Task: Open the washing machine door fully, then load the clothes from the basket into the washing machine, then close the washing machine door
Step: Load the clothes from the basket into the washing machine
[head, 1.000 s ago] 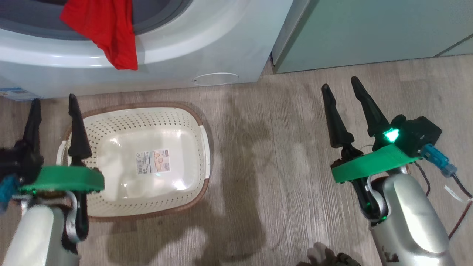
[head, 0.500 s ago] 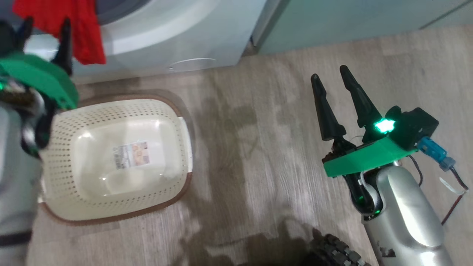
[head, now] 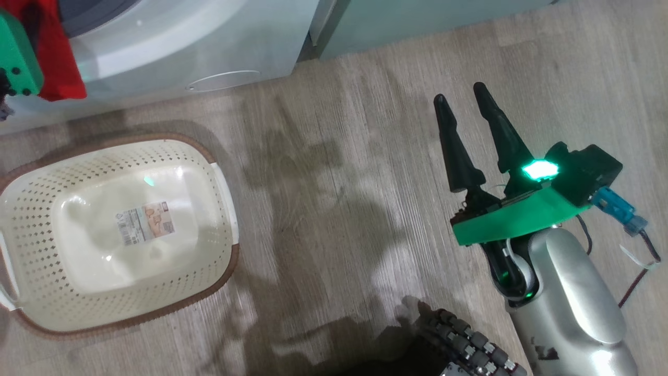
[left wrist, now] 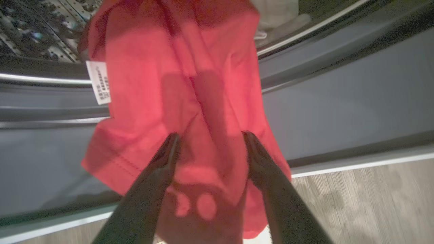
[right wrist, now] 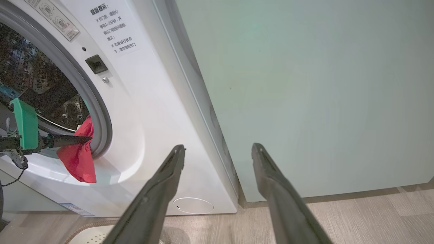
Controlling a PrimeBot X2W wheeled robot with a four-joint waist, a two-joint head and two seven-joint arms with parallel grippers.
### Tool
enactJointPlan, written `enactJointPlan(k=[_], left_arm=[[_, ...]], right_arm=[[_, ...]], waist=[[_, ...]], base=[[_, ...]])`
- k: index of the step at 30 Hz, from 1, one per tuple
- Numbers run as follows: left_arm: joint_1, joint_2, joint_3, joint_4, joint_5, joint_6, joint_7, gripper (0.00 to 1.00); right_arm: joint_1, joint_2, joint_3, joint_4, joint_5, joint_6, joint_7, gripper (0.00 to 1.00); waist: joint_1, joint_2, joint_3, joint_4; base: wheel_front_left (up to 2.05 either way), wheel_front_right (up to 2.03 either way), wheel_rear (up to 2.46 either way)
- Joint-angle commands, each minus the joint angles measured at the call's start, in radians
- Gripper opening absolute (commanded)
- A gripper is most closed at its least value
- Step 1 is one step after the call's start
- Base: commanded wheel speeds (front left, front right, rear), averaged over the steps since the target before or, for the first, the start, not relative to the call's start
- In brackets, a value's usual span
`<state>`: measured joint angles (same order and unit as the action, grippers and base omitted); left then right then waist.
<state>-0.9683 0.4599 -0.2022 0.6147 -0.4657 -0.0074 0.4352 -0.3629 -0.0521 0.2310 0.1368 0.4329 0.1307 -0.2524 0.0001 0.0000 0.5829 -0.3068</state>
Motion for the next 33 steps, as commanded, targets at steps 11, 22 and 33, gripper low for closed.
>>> enactJointPlan(k=[11, 22, 33], left_arm=[[-0.111, 0.089, 0.029, 0.071, -0.039, 0.004, 0.169, 0.0], [-0.187, 0.122, 0.08, 0.032, -0.025, 0.03, -0.052, 0.0], [-0.298, 0.159, 0.156, 0.075, -0.017, 0.073, -0.32, 0.0]], right_arm=[[-0.007, 0.002, 0.032, -0.04, 0.029, 0.0, -0.009, 1.0], [-0.013, 0.002, 0.046, -0.064, 0.049, 0.0, -0.009, 1.0], [-0.012, 0.002, 0.066, -0.092, 0.067, 0.0, -0.009, 1.0]], waist=[[-0.0001, 0.0, 0.011, -0.031], [-0.0001, 0.0, 0.053, -0.061], [-0.0001, 0.0, 0.149, -0.126]], base=[[0.0, 0.0, 0.0], [0.0, 0.0, 0.0], [0.0, 0.0, 0.0]])
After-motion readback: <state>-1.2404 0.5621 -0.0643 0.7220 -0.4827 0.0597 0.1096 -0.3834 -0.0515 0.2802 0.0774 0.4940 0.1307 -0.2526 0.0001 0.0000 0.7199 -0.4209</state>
